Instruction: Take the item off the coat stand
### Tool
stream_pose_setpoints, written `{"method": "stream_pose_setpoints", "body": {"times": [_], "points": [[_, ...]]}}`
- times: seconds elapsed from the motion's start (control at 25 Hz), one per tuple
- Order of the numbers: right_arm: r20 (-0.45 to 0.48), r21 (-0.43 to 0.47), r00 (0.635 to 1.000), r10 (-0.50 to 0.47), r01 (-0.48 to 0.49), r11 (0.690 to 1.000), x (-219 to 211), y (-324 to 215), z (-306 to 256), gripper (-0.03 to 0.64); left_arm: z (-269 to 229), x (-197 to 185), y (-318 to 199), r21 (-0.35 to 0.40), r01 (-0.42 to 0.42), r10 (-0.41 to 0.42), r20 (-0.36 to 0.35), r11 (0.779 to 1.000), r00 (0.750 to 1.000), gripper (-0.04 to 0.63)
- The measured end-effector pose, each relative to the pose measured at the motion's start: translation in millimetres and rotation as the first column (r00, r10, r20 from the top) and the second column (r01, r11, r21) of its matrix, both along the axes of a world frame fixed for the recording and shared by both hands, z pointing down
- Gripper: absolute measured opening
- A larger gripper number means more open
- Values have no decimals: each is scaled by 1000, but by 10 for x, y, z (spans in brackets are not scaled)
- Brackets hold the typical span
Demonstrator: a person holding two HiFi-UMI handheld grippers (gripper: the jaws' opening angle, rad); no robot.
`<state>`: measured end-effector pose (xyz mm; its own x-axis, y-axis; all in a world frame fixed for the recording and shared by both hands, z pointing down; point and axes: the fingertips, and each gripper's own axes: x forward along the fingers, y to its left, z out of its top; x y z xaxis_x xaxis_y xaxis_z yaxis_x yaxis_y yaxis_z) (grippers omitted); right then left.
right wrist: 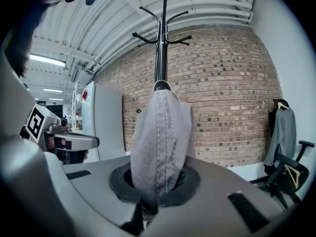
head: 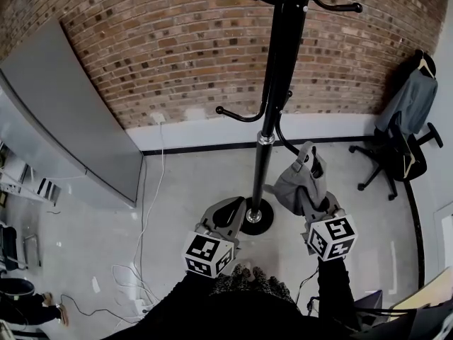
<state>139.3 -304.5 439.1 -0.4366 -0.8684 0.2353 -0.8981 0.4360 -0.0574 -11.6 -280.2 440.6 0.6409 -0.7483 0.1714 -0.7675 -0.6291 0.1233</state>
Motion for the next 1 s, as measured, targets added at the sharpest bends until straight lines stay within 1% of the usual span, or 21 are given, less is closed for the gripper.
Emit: {"method": "stream_pose_setpoints", "body": {"times": [0.24,0.56,0.84,1.0], "points": [[2,25,1000,16,-16,1000,141,195,-162,18,-52,123,122,4,-18,18,-6,1000,1000,8],[-4,24,998,59,-58,998,404,521,-93,18,-48,273,331,19,-33,33,-6,999,999,8],[7,10,996,86,-86,996,670,842,-50,18,-61,413,581,24,-23,24,-14,999,1000,8],[6,2,996,93,-93,996,763,1018,48,18,-15,414,748,22,-9,9,-15,1000,1000,8]]}}
